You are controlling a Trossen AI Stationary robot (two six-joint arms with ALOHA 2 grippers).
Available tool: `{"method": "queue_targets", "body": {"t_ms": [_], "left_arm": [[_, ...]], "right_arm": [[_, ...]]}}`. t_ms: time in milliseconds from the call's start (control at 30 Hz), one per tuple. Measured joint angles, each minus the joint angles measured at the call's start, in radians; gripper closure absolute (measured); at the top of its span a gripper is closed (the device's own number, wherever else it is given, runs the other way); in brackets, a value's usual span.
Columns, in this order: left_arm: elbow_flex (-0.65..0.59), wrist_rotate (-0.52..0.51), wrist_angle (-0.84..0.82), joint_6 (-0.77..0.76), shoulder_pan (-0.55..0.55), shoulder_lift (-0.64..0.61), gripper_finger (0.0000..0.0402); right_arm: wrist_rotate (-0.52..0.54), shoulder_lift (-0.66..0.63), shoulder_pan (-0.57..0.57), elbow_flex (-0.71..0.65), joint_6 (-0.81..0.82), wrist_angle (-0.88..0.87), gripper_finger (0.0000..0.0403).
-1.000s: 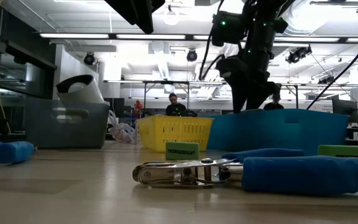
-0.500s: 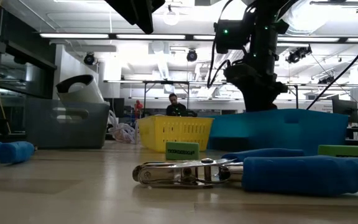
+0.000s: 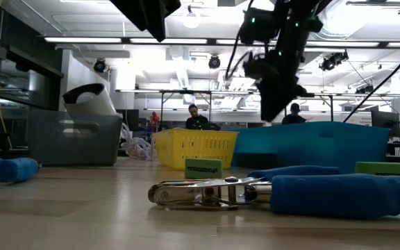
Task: Pick & Place School Supplies
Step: Put the crayons box into the blue bin
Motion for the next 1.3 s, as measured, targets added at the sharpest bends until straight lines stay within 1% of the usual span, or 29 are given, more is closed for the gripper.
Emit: {"method": "queue_targets", "body": {"t_ms": [67, 300, 433, 567, 733, 867, 967, 1133, 1233, 1300], "left_arm": [[0.000, -0.011, -0.009, 0.000, 0.000, 0.000, 0.0232], [0.000, -0.122, -0.019, 0.001, 0.014, 0.000, 0.0232], [0.000, -0.125, -0.018, -0.049, 0.059, 0.000, 0.0232], [0.000, -0.126, -0.018, -0.074, 0.141, 0.000, 0.0232], [0.000, -0.125, -0.017, -0.076, 0.282, -0.003, 0.0232], [0.000, -0.125, -0.017, -0.076, 0.385, -0.003, 0.0232], [0.000, -0.125, -0.017, -0.073, 0.438, -0.003, 0.0232], [0.000, -0.118, 0.024, 0.008, 0.484, -0.003, 0.0232], [0.000, -0.070, 0.098, 0.094, 0.494, -0.003, 0.0232], [0.000, -0.018, 0.153, 0.165, 0.502, -0.003, 0.0232]], "right_arm": [[-0.001, -0.029, 0.000, 0.000, -0.026, 0.029, 0.0304], [0.000, -0.105, 0.000, 0.000, -0.162, 0.108, 0.0313], [-0.003, -0.117, 0.000, 0.000, -0.214, 0.156, 0.0310], [-0.004, -0.117, 0.000, 0.000, -0.217, 0.180, 0.0310], [-0.006, -0.117, -0.013, 0.000, -0.264, 0.183, 0.0309], [-0.008, -0.117, -0.059, 0.000, -0.277, 0.186, 0.0309], [-0.047, -0.117, -0.101, 0.000, -0.290, 0.186, 0.0309], [-0.122, -0.117, -0.171, 0.000, -0.288, 0.186, 0.0309], [-0.134, -0.117, -0.200, 0.000, -0.286, 0.178, 0.0309], [-0.135, -0.117, -0.214, 0.000, -0.286, 0.170, 0.0309]]}}
